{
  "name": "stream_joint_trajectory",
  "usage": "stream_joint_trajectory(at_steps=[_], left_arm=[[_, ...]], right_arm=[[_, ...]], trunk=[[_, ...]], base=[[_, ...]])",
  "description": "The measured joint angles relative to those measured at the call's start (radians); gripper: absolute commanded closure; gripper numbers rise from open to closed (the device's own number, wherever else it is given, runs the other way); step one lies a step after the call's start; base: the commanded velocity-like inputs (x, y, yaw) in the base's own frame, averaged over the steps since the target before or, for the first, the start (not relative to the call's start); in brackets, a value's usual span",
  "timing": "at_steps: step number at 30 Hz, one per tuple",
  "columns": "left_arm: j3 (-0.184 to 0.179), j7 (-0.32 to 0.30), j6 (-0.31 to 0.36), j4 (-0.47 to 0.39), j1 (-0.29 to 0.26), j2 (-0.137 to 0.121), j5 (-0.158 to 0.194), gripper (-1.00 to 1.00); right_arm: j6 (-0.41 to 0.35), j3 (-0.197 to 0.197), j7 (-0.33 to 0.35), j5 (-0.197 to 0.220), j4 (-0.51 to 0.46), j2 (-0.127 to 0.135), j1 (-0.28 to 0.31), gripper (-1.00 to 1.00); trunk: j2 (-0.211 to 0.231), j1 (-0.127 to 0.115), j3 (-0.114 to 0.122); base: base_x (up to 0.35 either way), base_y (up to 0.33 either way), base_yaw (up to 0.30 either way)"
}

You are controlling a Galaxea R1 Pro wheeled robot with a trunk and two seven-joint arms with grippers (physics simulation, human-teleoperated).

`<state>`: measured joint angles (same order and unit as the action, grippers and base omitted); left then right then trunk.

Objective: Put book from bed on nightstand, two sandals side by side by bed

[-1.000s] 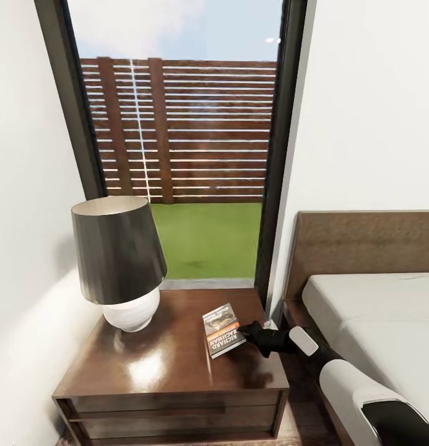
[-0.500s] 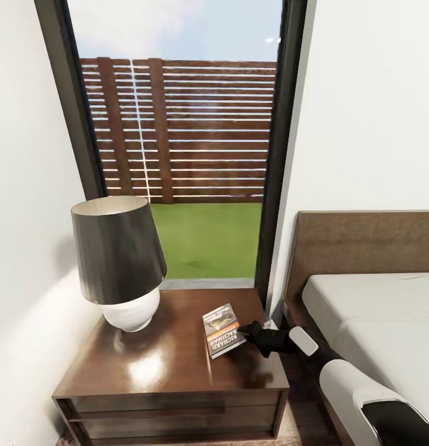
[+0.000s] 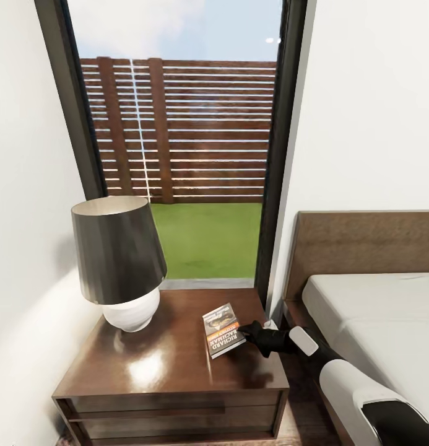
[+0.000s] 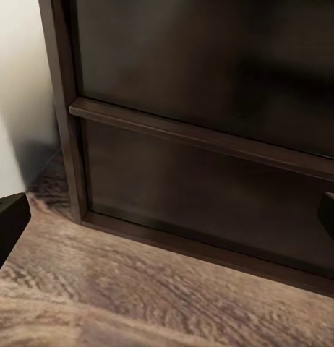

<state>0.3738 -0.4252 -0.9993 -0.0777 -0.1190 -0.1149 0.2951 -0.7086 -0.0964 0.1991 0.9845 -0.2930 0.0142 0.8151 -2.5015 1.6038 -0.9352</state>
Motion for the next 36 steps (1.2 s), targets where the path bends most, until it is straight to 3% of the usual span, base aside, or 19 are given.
stream_joint_trajectory(at_steps=[17, 26, 36], left_arm=[[0.0, 0.0, 0.001, 0.0, 0.0, 0.0, 0.0, -1.0], [0.0, 0.0, 0.002, 0.0, 0.0, 0.0, 0.0, -1.0], [0.0, 0.0, 0.003, 0.0, 0.0, 0.001, 0.0, -1.0]], right_arm=[[0.0, 0.0, 0.0, 0.0, 0.0, 0.0, 0.0, 1.0], [0.0, 0.0, 0.0, -0.002, 0.0, 0.0, 0.0, 1.0], [0.0, 0.0, 0.0, 0.0, 0.0, 0.0, 0.0, 1.0]], trunk=[[0.0, 0.0, 0.0], [-0.002, 0.004, -0.035], [-0.002, 0.004, -0.035]], base=[[0.0, 0.0, 0.0], [0.0, 0.0, 0.0], [0.0, 0.0, 0.0]])
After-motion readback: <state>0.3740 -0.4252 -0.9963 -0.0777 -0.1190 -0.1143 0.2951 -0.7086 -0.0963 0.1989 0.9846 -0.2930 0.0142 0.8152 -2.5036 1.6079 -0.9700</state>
